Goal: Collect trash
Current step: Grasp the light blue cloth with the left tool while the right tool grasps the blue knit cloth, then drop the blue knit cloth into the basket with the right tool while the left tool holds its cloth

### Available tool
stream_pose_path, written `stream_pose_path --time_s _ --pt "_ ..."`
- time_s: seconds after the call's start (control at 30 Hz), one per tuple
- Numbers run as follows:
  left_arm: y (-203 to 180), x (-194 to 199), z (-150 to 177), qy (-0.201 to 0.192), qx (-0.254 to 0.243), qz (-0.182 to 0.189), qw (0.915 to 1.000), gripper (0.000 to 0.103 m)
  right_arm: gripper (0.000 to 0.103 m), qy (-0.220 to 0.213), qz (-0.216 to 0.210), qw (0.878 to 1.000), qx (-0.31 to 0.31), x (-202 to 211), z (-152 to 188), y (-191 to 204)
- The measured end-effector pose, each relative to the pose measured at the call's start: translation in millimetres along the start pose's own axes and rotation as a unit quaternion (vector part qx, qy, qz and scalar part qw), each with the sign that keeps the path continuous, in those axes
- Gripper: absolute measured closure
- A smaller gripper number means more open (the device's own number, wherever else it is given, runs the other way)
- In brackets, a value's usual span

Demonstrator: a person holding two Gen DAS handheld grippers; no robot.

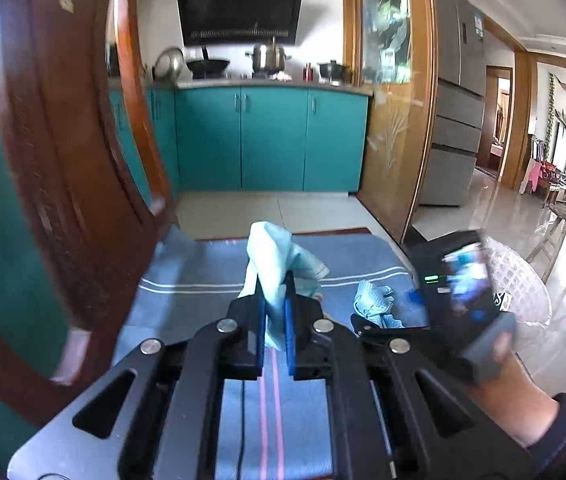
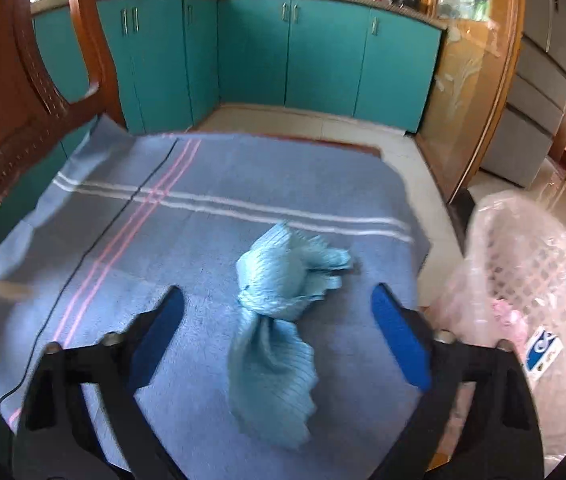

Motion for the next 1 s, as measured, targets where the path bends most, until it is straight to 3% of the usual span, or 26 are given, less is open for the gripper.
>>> stream_pose_path --time_s 0.03,0.07,0.13,0.33,0.5,1.0 --pt "1.8 6.2 1.0 -0.001 0.002 -0.003 1.0 0.094 0.065 0.022 -0.014 1.0 -0.003 -7.3 3.3 2.6" --pt "2.5 9.2 2.3 0.001 0.004 -0.002 1.0 0.094 0.081 0.03 -0.028 0.999 -0.012 -8.6 4.3 2.6" --pt "3.5 12.7 5.6 0.006 0.004 -0.002 1.0 0.094 0.087 0.025 -0.048 0.998 -0.013 0.5 1.1 7.8" --pt "8.5 4.5 9.3 0.015 0.01 -0.001 0.9998 0.094 0.088 -0.052 -0.093 0.994 -0.013 80.8 -12.3 13.9" --pt "9.9 -0.3 12.2 0.026 0.014 0.0 0.9996 0.094 0.088 -0.116 -0.109 0.987 -0.016 148.4 -3.0 4.1" --pt "11.8 -13.5 15.6 0.043 0.023 -0.002 0.9988 0.094 0.088 -0.097 -0.113 0.989 -0.013 135.5 9.3 7.3"
Point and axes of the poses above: each gripper's, at about its wrist camera, not at the fingertips, and x roughly against the way its jaws point, y to its left, z to its underside, the point moved 7 cm from there along -x, roughly the way its jaws point, and after that the axes turned 2 degrees about x, right-handed, at the moved point
